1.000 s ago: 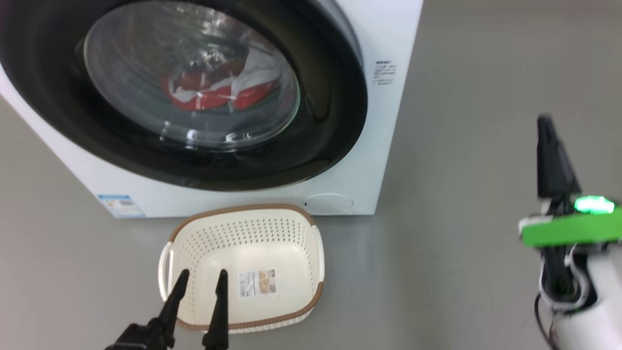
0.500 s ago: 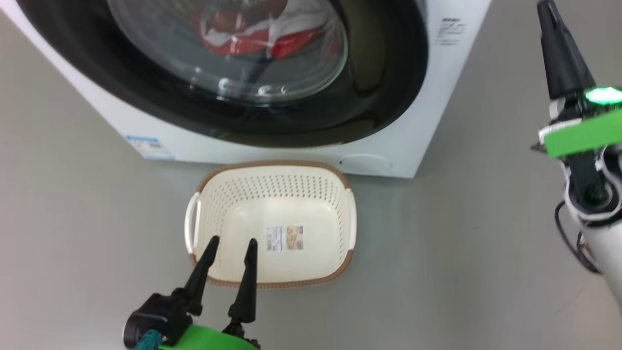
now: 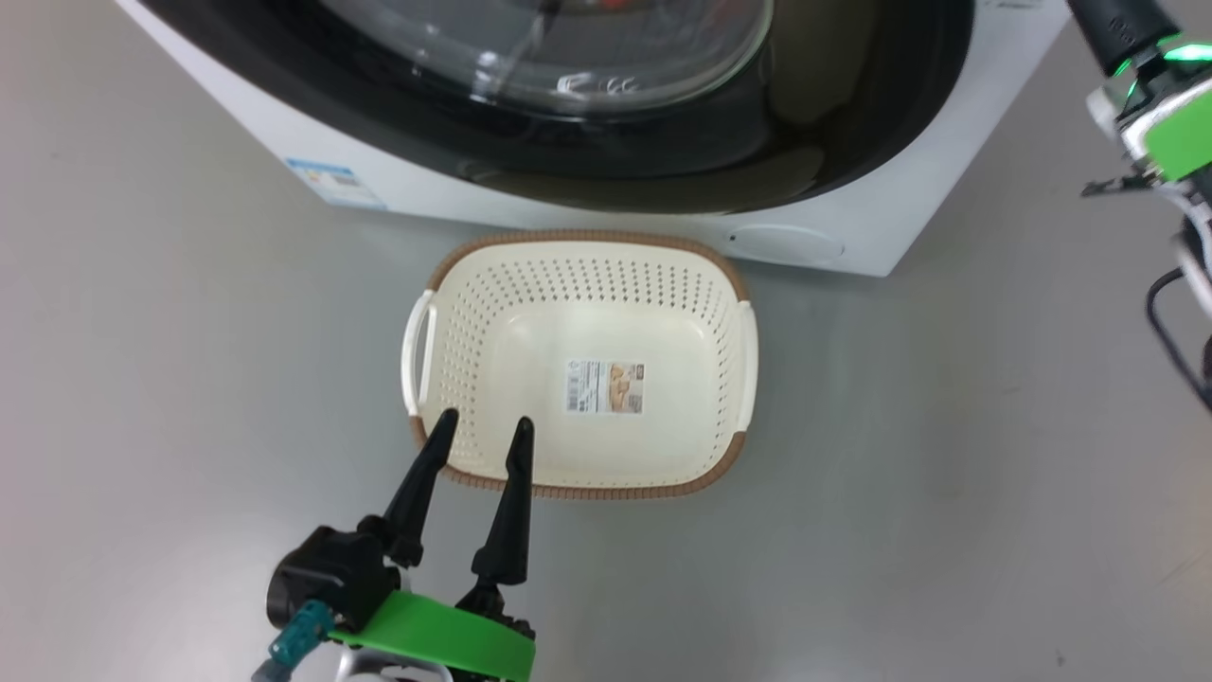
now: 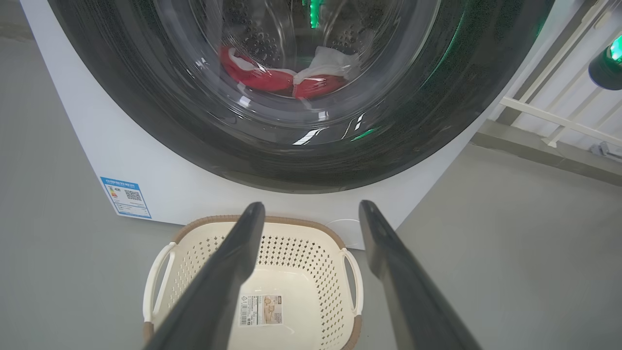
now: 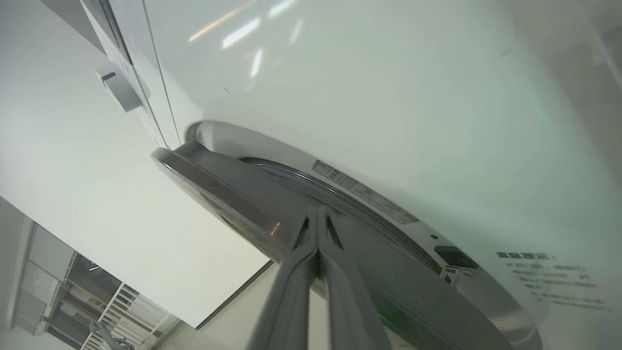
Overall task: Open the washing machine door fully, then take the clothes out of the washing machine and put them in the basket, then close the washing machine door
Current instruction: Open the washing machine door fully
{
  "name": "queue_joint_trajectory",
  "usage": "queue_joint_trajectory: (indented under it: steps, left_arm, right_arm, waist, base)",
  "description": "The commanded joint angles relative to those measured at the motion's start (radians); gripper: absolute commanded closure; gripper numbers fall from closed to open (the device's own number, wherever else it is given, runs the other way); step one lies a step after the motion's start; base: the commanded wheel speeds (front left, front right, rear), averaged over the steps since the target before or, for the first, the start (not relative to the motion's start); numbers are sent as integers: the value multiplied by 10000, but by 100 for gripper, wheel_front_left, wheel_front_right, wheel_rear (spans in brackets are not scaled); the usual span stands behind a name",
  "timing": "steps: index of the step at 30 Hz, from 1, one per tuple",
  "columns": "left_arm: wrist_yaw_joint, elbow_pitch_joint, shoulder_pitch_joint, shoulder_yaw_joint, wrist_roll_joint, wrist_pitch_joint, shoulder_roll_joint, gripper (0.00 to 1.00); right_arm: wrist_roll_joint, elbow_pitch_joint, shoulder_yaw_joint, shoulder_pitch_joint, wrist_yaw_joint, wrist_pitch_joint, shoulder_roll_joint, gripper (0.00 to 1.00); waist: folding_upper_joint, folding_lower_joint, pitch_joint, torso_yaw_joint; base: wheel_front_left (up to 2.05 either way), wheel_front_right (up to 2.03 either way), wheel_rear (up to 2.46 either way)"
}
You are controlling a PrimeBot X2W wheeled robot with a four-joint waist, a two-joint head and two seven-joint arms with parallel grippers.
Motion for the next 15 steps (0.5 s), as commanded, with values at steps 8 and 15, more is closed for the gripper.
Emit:
queue_joint_trajectory:
  steps: [8, 15]
  left_arm:
    - [163, -281, -422, 97, -233, -120, 106, 0]
    - [200, -287, -548, 52, -320, -120, 106, 0]
  right_arm:
    - [1201, -41, -319, -549, -7, 1839, -239, 100]
    - [1414, 246, -626, -707, -7, 2867, -107, 100]
  waist:
    - [0, 0, 719, 378]
    - [0, 0, 916, 397]
  base:
    - [0, 0, 0]
    - [0, 0, 0]
